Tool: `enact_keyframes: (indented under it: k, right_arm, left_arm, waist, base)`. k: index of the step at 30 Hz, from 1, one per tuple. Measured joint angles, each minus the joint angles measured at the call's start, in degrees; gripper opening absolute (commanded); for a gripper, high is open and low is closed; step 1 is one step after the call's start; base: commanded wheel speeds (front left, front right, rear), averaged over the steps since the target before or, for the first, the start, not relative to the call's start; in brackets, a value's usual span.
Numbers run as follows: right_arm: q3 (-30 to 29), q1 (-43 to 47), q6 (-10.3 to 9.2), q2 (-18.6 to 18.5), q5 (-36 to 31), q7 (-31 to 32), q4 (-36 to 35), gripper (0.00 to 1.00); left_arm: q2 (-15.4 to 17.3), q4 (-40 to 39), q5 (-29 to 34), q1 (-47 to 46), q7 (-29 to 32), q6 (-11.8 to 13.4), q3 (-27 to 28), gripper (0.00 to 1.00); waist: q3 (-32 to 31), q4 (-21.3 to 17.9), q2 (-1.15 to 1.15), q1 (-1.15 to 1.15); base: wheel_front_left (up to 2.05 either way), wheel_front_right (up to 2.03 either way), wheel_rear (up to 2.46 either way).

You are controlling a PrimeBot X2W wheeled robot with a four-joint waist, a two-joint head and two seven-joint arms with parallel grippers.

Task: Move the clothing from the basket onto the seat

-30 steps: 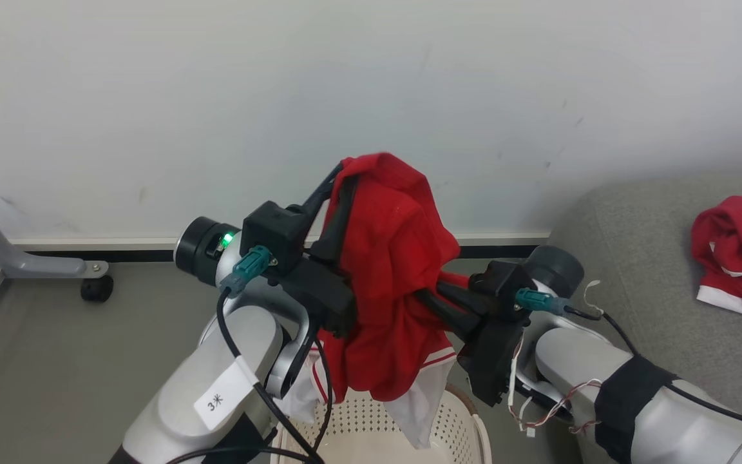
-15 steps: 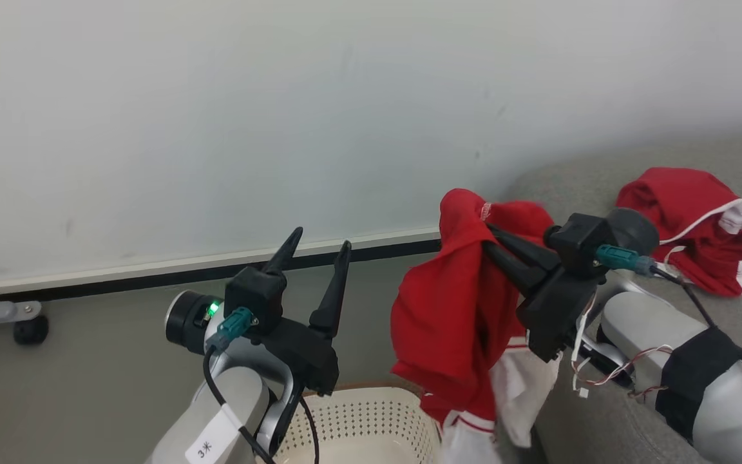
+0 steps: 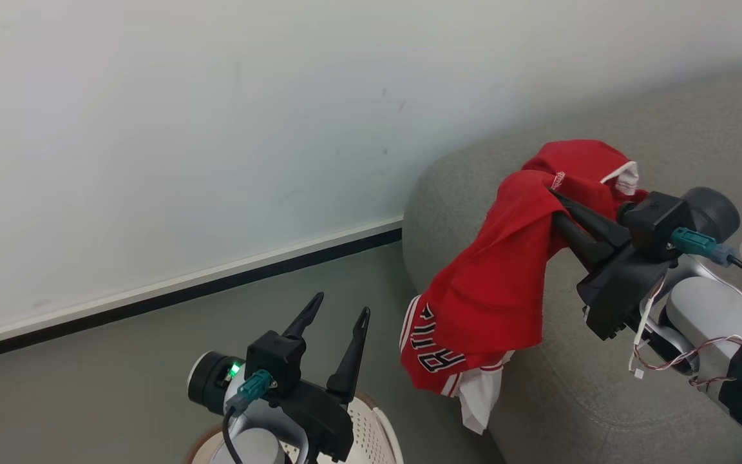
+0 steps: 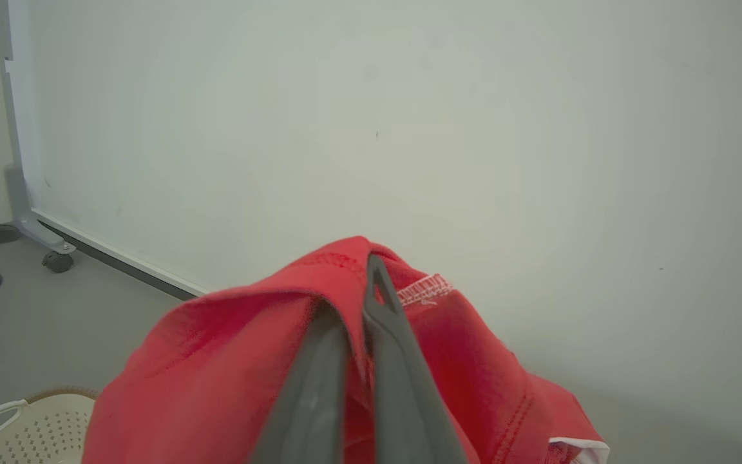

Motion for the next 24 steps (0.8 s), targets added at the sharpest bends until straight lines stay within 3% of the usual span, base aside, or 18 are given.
enact_keyframes:
  k: [9,18,24]
  right_arm:
    - [-0.5,0.0,-0.58,-2.1,-0.7,0.0,-3.2,0.00]
    - [-2.3,-2.5,-0.36,-3.0,-0.7,0.0,-1.5,0.00]
    - [-6.1,-10.8,-0.10,-3.7,-0.3,0.5,2.6,0.00]
  left_arm:
    - [-1.1,-2.1,0.3,1.7,-0.5,0.1,-1.2,1.00]
    - [-1.8,-3.6,1.8,1.5,-0.5,0.2,-2.9,1.00]
    - [-1.5,-6.0,4.3,-0.4,-0.4,0.6,-3.3,1.00]
  waist:
    - [0.5,-7.1,0.00,0.00]
    - [3.3,-9.1,0.00,0.00]
    - [6.6,-8.3,0.00,0.00]
  base:
    - [0.00,0.00,0.00]
    - [0.00,0.00,0.00]
    - [0.00,0.00,0.00]
